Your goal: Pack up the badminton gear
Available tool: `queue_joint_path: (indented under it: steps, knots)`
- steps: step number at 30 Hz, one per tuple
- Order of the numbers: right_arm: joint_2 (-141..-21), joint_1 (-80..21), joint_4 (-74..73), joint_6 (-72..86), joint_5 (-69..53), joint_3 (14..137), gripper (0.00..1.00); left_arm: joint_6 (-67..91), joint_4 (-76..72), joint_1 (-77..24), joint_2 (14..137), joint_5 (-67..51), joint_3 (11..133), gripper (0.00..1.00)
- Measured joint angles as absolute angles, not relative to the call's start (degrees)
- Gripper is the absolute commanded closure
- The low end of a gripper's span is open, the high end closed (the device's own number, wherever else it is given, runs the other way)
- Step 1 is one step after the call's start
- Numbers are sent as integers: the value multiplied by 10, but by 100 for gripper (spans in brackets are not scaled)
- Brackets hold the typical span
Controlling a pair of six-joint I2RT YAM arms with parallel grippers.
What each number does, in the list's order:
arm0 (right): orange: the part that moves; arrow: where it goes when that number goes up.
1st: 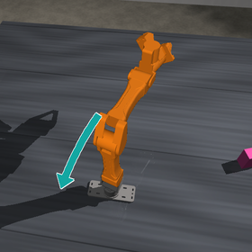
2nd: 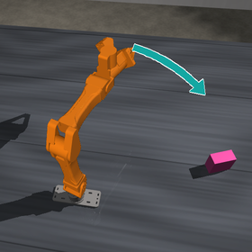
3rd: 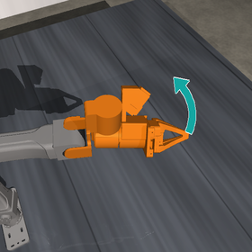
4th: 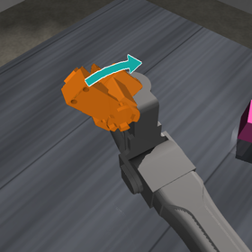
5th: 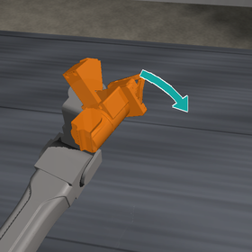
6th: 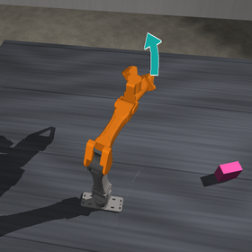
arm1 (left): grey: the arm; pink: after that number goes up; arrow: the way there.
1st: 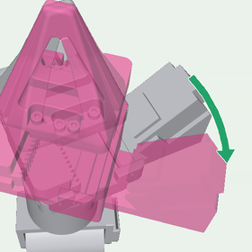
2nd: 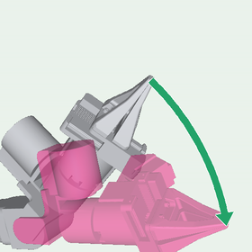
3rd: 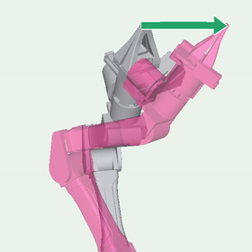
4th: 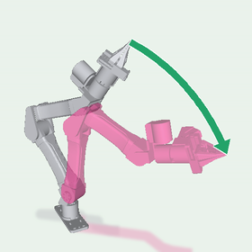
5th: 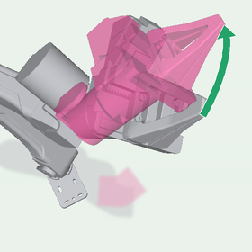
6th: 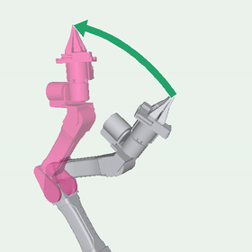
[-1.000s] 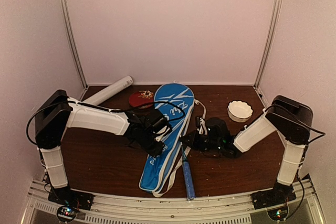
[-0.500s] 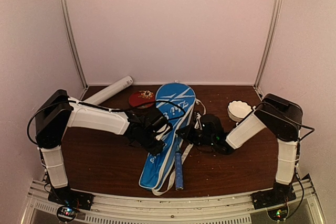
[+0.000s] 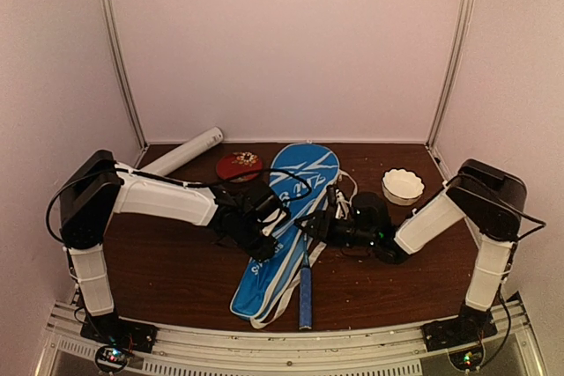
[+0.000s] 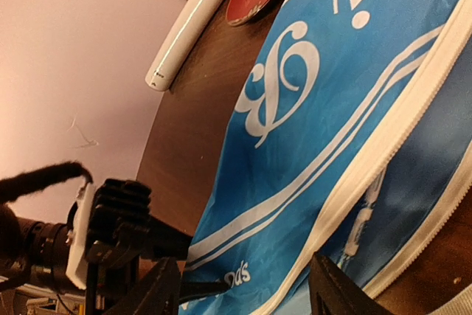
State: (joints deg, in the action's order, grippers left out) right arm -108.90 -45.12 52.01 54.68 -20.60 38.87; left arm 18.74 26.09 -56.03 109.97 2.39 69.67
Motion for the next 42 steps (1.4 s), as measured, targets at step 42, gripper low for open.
queue_joint_path:
  steps: [42]
  knots:
    - [-863, -851, 32, 242, 27, 345, 34, 278, 237, -650, 892, 13, 548, 48]
